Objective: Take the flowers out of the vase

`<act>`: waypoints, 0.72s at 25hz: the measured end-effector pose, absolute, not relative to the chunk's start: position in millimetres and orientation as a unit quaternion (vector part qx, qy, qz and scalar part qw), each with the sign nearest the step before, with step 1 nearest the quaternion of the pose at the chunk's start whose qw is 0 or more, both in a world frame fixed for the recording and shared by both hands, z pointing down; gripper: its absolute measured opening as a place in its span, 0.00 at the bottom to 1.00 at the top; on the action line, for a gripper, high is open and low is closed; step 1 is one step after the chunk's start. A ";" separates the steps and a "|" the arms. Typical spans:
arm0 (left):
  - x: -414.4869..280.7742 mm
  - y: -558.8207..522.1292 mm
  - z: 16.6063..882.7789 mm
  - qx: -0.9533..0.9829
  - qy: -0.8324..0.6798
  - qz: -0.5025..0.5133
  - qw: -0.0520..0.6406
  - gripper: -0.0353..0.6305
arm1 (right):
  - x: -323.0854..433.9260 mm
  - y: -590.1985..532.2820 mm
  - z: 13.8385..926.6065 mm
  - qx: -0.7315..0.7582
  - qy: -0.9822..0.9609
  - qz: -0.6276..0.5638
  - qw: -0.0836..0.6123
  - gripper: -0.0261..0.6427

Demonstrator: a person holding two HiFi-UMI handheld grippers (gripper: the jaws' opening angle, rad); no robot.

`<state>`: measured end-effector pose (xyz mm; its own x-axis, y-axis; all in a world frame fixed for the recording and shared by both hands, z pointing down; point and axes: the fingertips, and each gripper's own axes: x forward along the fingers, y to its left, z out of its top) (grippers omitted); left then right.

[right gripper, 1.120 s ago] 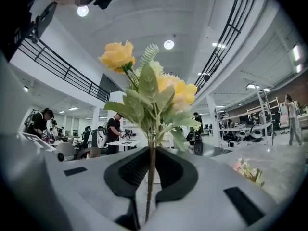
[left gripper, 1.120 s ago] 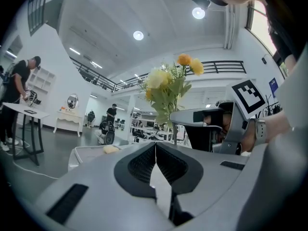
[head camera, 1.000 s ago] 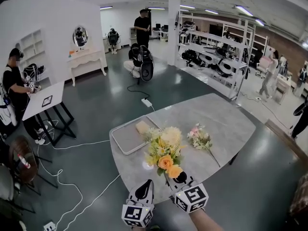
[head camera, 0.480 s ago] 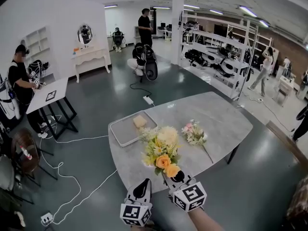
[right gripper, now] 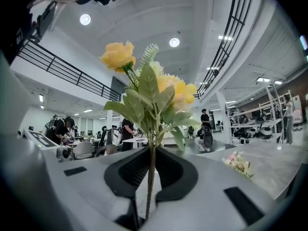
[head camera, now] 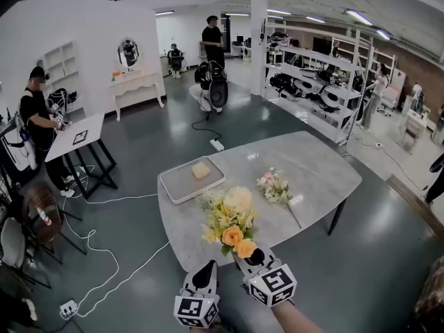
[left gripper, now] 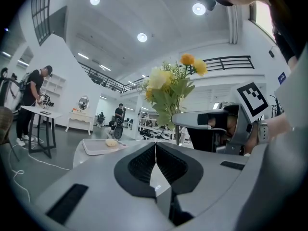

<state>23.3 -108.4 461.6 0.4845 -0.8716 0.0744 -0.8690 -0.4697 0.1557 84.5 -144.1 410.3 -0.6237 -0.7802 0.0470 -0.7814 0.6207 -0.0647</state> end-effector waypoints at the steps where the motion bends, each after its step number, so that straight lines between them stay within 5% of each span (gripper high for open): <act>1: 25.4 -103.4 461.6 0.856 -0.509 -0.008 0.086 0.07 | 85.8 -139.0 410.6 0.431 -0.901 0.040 0.008 0.11; 18: 43.5 -53.9 456.7 0.850 -0.521 -0.003 0.078 0.07 | 99.6 -90.3 410.9 0.408 -0.912 0.037 0.013 0.11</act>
<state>43.5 -53.9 456.7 0.4566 -0.8864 0.0760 -0.8854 -0.4444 0.1364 99.6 -90.3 410.9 -0.6673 -0.7429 0.0538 -0.7448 0.6649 -0.0568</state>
